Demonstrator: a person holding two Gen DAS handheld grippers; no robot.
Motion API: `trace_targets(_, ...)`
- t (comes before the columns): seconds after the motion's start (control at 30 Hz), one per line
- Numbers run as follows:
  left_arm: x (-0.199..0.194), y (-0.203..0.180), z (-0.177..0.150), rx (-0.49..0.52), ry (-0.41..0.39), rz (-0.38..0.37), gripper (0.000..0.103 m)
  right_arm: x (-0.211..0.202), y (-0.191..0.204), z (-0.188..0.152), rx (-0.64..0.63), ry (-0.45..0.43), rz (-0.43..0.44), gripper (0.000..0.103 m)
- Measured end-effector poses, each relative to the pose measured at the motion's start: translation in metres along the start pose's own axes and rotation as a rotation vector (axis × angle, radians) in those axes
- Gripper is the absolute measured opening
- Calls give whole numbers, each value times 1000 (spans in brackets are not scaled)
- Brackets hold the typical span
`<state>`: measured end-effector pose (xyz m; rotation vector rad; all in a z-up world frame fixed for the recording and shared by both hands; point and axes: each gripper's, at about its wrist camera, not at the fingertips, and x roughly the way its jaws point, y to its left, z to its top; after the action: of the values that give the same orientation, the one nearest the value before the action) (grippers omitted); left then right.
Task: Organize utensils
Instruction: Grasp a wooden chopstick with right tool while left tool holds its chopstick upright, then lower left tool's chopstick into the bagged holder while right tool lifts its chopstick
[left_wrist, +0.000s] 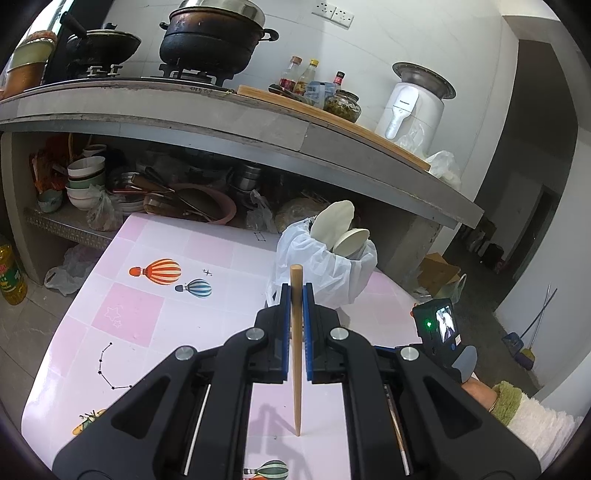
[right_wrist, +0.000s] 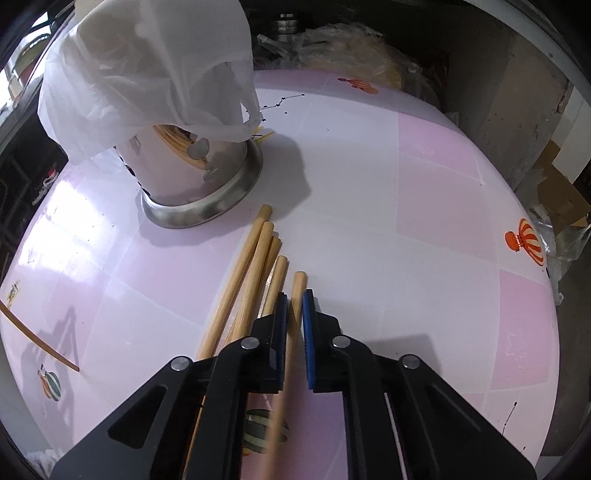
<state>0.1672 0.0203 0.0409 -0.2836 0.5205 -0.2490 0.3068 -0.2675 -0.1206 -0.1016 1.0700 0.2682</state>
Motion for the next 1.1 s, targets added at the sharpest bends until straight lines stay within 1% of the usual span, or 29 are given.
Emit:
trace_targets(0.1, 0, 0, 0, -1, 0, 0, 5, -6, -5, -1, 37, -14, 12, 7)
trace_targets(0.23, 0, 0, 0, 6, -2, 1, 5, -32, -14, 3, 96, -78, 49, 7)
trace_targets(0.37, -1, -2, -2, 10, -5, 1, 5, -83, -21, 4, 128, -191, 84, 7)
trace_targets(0.5, -2, -4, -3, 12, -4, 2, 5, -134, -26, 3, 133, -308, 106, 7)
trace_targets(0.63, -6, -8, -2, 21, -7, 5, 5, -182, -30, -7, 137, -421, 118, 7)
trace_targets(0.73, -9, -12, -1, 32, -14, 5, 5, -209, -32, -18, 146, -480, 127, 7)
trace_targets(0.9, -17, -21, 6, 54, -39, 8, 5, -232, -34, -29, 155, -538, 138, 7)
trace_targets(1.1, -27, -31, 30, 65, -90, -3, 5, -238, -34, -33, 162, -567, 156, 7)
